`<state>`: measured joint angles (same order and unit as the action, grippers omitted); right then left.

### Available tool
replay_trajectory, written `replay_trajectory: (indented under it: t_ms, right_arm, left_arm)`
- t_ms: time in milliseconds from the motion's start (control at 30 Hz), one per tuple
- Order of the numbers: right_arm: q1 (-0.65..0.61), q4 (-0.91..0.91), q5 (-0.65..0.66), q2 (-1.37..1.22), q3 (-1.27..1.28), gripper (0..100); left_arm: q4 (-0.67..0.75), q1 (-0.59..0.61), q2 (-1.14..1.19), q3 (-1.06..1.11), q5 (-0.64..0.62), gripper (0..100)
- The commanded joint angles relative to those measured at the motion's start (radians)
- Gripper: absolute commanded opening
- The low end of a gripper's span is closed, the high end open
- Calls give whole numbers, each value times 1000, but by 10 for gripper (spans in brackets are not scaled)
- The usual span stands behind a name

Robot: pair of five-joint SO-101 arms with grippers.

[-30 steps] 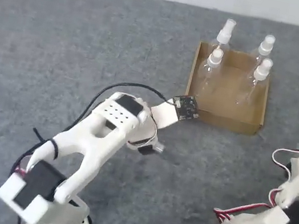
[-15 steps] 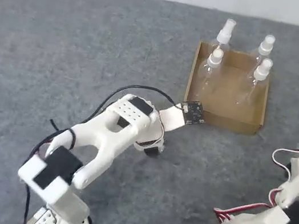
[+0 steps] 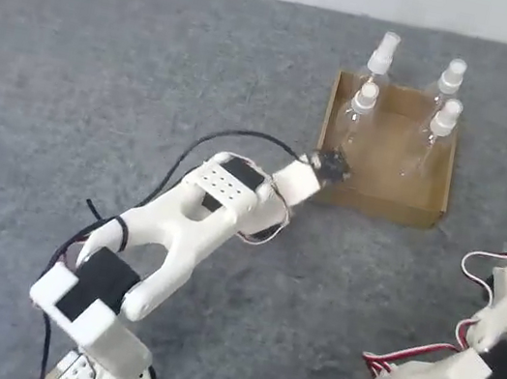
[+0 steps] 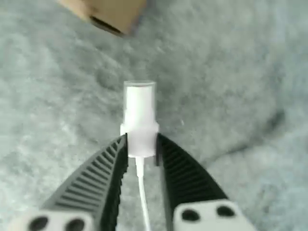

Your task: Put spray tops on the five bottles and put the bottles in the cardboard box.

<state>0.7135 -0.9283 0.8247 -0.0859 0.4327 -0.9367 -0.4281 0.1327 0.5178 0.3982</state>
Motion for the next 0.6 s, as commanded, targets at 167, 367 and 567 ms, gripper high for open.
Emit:
replay_trajectory:
  t_ms: [167,367,567]
  right_arm:
    - [-5,-10,-8,5,-55,6]
    - [-5,-10,-8,5,-54,6]
    - [-4,-10,-8,5,-54,6]
  left_arm:
    - [-166,121,-8,-202,-253,24]
    - [-226,126,-6,-314,-229,83]
    - [-230,91,5,-349,-104,180]
